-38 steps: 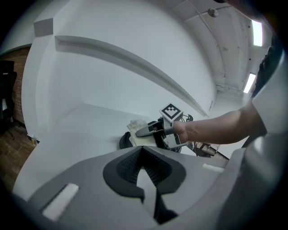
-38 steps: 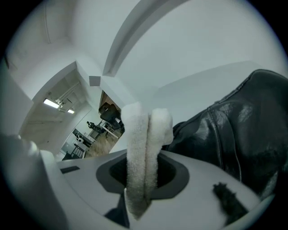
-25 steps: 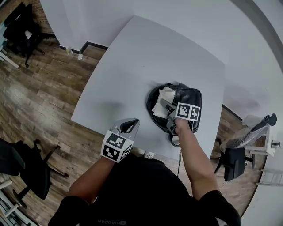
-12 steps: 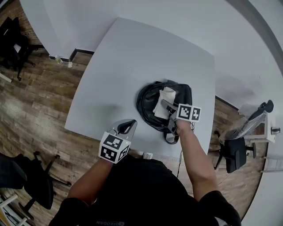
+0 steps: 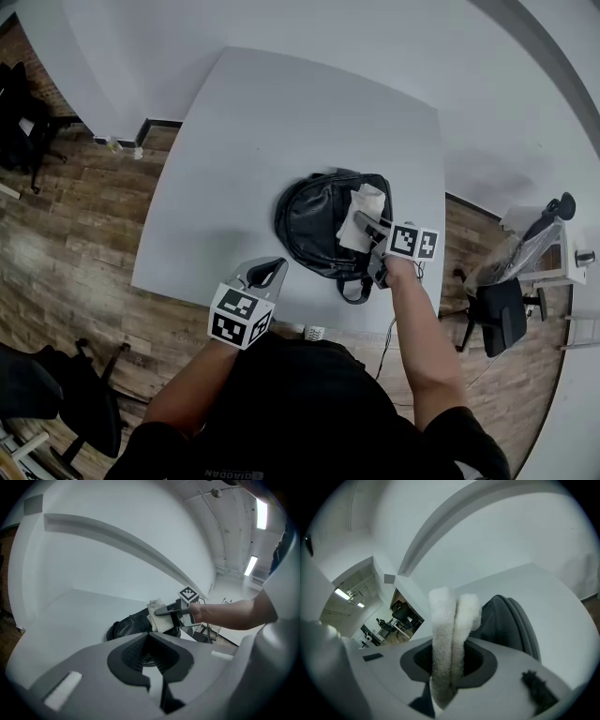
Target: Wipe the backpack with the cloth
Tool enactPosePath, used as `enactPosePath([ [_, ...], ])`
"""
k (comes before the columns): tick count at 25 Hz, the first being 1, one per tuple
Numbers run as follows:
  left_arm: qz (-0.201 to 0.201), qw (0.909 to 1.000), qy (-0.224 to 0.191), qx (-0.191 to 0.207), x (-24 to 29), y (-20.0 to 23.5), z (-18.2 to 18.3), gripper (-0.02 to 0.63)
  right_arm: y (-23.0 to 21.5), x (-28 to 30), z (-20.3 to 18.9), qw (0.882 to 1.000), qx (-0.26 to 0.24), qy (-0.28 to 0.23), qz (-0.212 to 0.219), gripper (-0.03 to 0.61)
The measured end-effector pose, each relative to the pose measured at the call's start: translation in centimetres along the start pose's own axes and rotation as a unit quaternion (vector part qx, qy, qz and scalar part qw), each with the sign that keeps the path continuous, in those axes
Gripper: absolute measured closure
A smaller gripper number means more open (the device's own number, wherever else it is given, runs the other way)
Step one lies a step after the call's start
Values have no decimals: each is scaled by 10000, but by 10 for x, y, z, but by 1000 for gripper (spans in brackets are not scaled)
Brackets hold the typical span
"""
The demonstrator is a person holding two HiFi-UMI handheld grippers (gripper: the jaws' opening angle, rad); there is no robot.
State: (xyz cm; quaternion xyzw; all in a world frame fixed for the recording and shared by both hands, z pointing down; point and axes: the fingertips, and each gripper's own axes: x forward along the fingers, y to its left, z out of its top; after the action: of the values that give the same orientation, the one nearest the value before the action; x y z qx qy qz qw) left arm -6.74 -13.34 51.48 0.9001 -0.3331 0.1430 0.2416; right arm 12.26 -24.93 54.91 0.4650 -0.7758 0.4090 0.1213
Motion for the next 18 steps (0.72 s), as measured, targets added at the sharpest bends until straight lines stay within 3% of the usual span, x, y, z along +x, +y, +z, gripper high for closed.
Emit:
enactPosePath([
  [18,-138,9999,53,64,16,-22,-1,607,-36,-66,22,9990,-18,-371,-258,486],
])
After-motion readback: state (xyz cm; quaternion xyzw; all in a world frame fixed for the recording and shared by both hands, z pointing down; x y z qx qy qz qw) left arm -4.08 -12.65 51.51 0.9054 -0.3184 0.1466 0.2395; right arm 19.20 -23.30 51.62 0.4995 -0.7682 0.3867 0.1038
